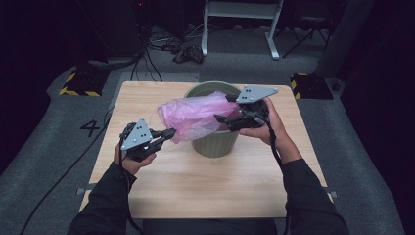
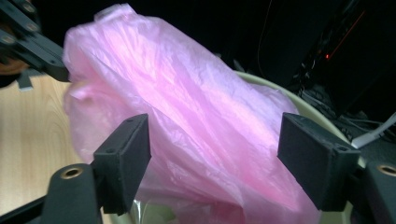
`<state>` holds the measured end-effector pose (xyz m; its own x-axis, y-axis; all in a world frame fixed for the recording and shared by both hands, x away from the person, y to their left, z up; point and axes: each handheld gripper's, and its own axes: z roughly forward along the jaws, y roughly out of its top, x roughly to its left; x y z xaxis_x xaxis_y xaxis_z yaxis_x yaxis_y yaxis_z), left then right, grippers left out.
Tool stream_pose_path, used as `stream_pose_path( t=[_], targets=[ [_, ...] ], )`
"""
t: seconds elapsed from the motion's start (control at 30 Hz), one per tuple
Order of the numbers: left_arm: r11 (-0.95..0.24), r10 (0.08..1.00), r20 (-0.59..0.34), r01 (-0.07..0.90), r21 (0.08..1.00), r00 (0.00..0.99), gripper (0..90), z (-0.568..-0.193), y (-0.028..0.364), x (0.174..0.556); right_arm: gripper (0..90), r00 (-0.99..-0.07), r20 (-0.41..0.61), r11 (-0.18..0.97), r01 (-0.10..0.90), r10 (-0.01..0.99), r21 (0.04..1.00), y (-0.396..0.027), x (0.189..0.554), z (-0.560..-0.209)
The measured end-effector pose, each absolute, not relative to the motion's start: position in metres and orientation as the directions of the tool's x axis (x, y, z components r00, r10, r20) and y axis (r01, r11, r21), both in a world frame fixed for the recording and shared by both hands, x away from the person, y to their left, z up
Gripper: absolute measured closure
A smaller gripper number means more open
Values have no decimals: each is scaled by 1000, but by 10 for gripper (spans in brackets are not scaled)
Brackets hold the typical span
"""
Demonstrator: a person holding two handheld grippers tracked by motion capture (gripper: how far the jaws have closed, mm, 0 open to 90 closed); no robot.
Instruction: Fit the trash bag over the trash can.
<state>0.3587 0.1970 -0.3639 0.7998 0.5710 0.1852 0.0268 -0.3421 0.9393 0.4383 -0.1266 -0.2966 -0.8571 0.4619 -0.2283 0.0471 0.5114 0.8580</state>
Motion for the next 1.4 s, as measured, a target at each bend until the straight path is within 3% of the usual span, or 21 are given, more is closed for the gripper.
stream_pose_path(
  t=[0.07,0.1,0.13,0.17,0.2,0.23,0.27,0.37,0.47,0.5,0.53,0.6,1.0,1.27,1.33,1.37,1.4],
  targets=[
    [-347,568,191,23,937,801,900,-363,197,358,269,-856,-239,529,46,458,847,-118,441,-300],
    [-347,565,190,22,938,803,900,-363,197,358,310,-858,-240,539,50,454,841,-114,442,-302],
    [-349,562,194,18,937,804,900,-363,197,357,421,-853,-255,557,50,455,829,-109,444,-305],
    [-347,560,196,13,938,805,900,-363,196,357,421,-853,-255,557,50,455,829,-109,444,-305],
    [-349,558,198,11,937,806,900,-363,196,357,506,-860,-248,557,50,445,829,-108,444,-306],
    [-348,554,197,11,937,809,900,-363,196,356,652,-869,-256,573,37,423,819,-107,443,-308],
    [-351,554,199,11,936,808,900,-362,196,356,652,-869,-256,573,37,423,819,-107,443,-308],
    [-344,554,199,5,939,809,900,-362,196,354,814,-865,-270,595,41,423,802,-108,442,-310],
    [-340,564,204,0,940,800,900,-360,197,350,875,-860,-262,593,58,439,803,-113,442,-312],
    [-336,573,204,0,942,794,815,-360,197,350,884,-860,-248,581,66,445,811,-120,442,-312],
    [-337,589,204,9,941,782,815,-359,198,350,884,-860,-248,581,66,445,811,-120,442,-312],
    [-318,599,181,24,948,780,691,-358,200,351,887,-861,-232,564,75,452,822,-131,440,-312],
    [-261,687,143,58,964,712,431,-349,209,363,891,-889,-197,524,56,414,850,-168,433,-312],
    [-285,604,145,43,958,784,393,-333,199,374,885,-906,-194,525,36,376,850,-180,431,-309],
    [-321,596,170,39,946,785,475,-331,194,376,874,-906,-186,513,40,380,857,-183,431,-308],
    [-333,580,178,32,942,795,579,-330,191,377,862,-903,-194,515,34,383,857,-184,431,-307],
    [-349,565,191,22,937,803,579,-330,189,378,862,-903,-194,515,34,383,857,-184,431,-307]
  ],
)
